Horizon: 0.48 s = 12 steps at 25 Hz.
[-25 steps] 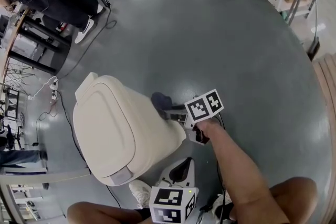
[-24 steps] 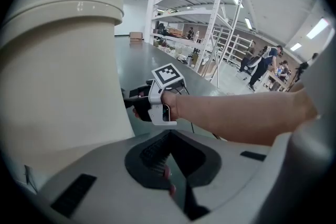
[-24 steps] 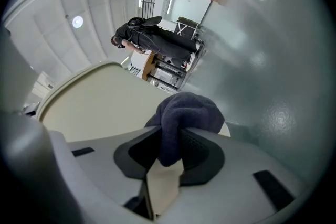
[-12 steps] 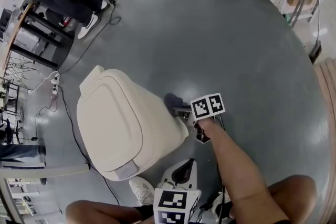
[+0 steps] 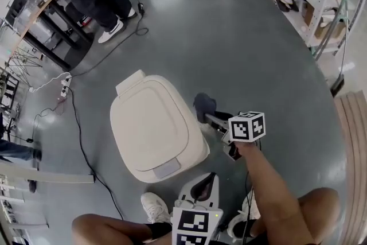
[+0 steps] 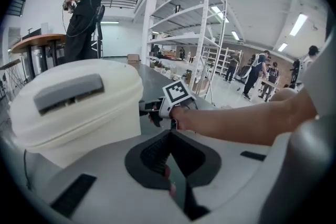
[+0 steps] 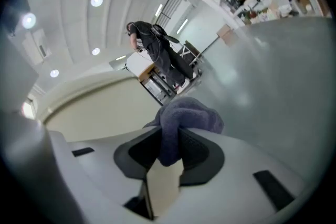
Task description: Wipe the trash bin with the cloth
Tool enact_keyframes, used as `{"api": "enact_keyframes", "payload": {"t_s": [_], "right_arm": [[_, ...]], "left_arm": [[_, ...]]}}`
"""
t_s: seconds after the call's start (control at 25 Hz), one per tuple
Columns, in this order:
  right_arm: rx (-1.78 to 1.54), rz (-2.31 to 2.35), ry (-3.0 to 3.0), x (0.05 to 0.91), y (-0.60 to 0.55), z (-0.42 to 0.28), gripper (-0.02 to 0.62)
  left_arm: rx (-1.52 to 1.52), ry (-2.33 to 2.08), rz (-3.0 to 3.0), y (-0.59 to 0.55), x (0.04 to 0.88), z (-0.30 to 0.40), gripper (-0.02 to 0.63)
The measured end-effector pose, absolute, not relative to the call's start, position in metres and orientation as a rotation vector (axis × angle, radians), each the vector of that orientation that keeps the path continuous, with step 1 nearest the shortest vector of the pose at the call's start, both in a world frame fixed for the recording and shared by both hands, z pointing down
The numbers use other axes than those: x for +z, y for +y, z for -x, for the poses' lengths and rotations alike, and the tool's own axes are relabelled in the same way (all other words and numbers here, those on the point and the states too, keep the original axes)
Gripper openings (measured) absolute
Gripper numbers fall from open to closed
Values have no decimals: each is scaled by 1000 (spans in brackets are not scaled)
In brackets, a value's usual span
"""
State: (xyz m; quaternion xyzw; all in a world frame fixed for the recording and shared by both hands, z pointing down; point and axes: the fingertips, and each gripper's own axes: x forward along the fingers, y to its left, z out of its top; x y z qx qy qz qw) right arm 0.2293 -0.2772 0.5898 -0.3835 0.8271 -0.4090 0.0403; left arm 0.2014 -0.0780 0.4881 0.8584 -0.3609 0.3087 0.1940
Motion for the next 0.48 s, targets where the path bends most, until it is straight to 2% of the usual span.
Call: {"api": "enact_keyframes", "payload": {"t_s": [0.2,0.48], "right_arm": [[-937,1351,2618,474,-274,-254,92],[-571,1421,2792,331,-237,-199,92]], "left_arm": [[759,-1093,-2425,-74,462,-167,0],[635,-1238,-2454,-85,427,-97,0]]}}
